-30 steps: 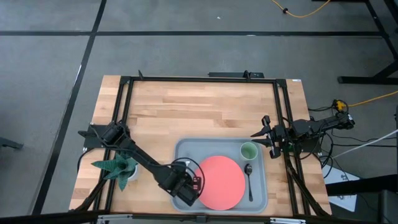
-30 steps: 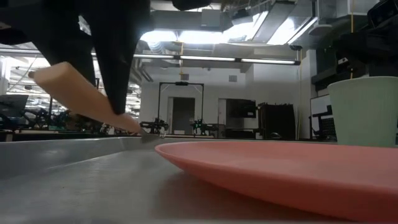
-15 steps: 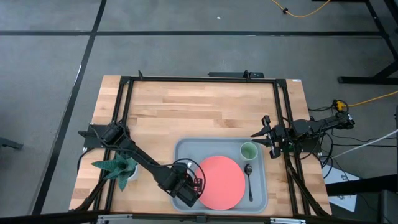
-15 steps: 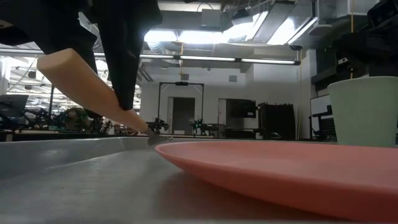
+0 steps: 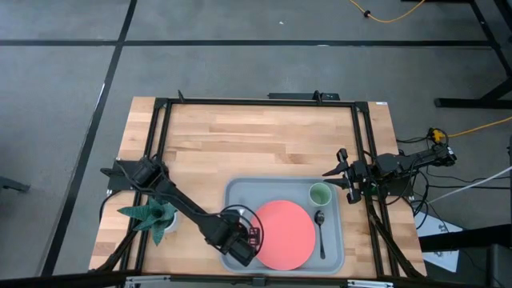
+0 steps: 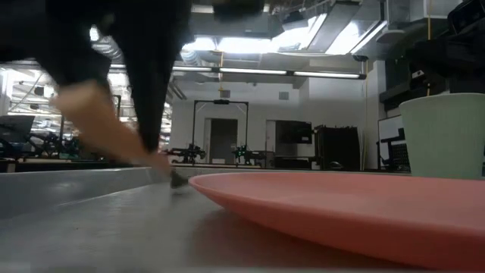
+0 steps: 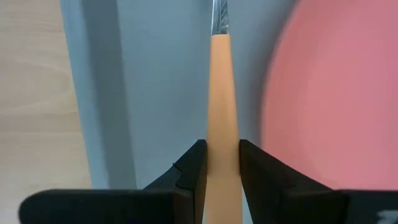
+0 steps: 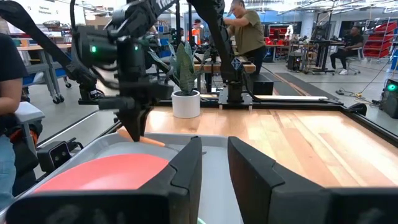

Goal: Pick and place plate/cup/fork/spoon on tray
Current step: Put the orange fork on the gray serving tray to the left of the pink plate

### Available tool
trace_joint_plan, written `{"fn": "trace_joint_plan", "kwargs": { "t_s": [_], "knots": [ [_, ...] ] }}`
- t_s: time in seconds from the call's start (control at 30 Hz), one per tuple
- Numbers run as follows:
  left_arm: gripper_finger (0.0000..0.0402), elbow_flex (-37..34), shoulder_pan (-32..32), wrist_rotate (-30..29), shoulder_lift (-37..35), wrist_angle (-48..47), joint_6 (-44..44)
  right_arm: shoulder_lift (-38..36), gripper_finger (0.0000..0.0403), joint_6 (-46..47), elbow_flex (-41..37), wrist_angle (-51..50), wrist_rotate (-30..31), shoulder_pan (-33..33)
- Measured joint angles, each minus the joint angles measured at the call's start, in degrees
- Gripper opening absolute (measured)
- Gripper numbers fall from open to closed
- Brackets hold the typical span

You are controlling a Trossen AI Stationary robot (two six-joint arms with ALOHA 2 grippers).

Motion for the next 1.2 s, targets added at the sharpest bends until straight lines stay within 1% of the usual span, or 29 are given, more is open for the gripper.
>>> {"fn": "trace_joint_plan", "kwargs": {
  "t_s": [0.13,0.43,0.7,1.2],
  "knots": [
    [0.0081,-0.06,0.00,0.45,1.88,0.85,0.11,0.02,0.0083,0.00,0.00,0.00,0.00,-0.01],
    [0.0081,-0.06,0.00,0.04,1.95,0.89,-0.13,0.02,0.0083,0.00,0.00,-0.01,0.00,0.01],
    [0.0081,-0.06,-0.13,0.43,3.79,2.08,-1.31,0.02,0.0083,0.00,0.00,-0.01,-0.01,0.01],
    [0.0081,-0.08,-0.42,0.16,3.63,2.11,-1.47,0.02,0.0083,0.00,0.00,0.02,0.00,0.00]
  ]
}}
